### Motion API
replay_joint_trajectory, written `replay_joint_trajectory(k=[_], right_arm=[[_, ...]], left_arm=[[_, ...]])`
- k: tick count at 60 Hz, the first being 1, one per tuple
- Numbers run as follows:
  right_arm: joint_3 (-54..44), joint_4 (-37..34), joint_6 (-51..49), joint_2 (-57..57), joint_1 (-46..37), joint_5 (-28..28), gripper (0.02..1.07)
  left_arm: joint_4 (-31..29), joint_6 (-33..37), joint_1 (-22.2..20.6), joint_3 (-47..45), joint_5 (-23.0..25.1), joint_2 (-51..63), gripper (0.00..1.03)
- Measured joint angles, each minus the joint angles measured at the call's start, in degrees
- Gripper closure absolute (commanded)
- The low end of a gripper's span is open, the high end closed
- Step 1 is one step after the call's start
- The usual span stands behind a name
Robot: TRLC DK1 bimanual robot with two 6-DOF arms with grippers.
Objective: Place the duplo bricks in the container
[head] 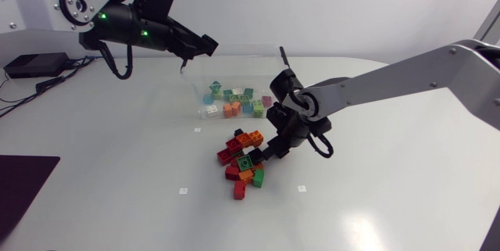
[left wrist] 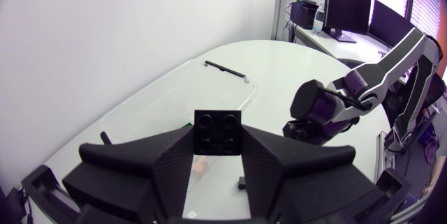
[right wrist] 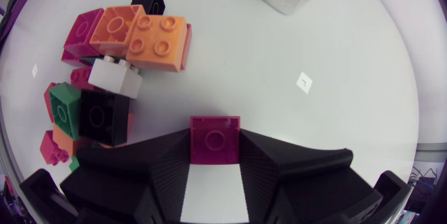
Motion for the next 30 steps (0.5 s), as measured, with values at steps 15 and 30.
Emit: replay_joint_trajectory(k=[15,30], right_arm=[[-4.4,-0.1,-0.2,-8.7,-1.4,0.0,0.78],[-5.0,-1.5,-1.4,-16.0,-1.4,0.0,0.78]], left_arm=[[0.5,-0.9,0.0,5.6,-1.4,8.5,0.75],[1.3,-1.3,-0.9,12.6,-4.6,14.9,0.72]])
